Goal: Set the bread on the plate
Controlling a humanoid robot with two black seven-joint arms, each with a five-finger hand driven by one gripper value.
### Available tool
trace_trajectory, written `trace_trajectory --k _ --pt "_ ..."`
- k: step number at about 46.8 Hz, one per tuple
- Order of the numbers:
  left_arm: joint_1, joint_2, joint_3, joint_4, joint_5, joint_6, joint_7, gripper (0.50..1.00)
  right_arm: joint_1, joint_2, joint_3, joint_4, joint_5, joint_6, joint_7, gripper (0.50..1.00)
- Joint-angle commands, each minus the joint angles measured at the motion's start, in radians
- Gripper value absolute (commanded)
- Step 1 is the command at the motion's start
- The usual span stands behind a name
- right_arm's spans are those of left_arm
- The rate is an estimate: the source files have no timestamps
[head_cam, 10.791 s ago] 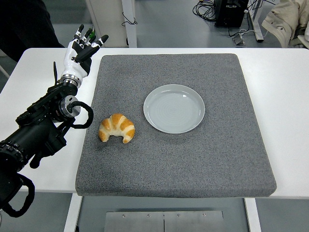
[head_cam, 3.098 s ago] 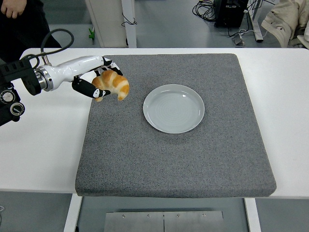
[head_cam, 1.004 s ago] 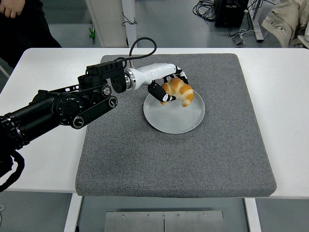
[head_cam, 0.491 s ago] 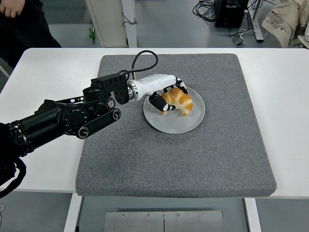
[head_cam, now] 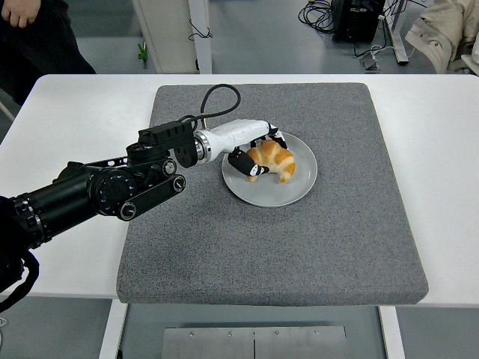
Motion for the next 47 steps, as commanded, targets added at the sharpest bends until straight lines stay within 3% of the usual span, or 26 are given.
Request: trace_trajectory --k 1,5,11,19,36,47 --pt "0.002 -0.002 -0.001 0.000 -0.004 0.000 0.002 0.647 0.000 0.000 0.000 0.000 0.000 -0.001 0.000 1.000" --pt "0.009 -0.002 -0.001 0.000 -0.004 0.000 0.004 0.708 0.000 0.000 0.000 0.000 0.000 -0.001 0.000 1.000" --pt "0.012 -0.002 -0.001 0.000 -0.004 0.000 0.002 0.840 0.000 0.000 0.000 0.000 0.000 -0.001 0.000 1.000" --pt "0.014 -0.002 -0.005 -0.003 -0.016 -0.002 0.001 0.951 0.000 0.000 0.000 0.000 0.000 -0.001 0.000 1.000" --pt "-0.004 0.038 -0.037 -0.014 -0.274 -0.015 -0.008 0.969 0.000 0.000 0.000 0.000 0.000 0.001 0.000 1.000" --pt "-0.001 0.048 -0.126 -0.015 -0.457 -0.081 -0.010 0.969 0.000 0.000 0.000 0.000 0.000 0.001 0.000 1.000"
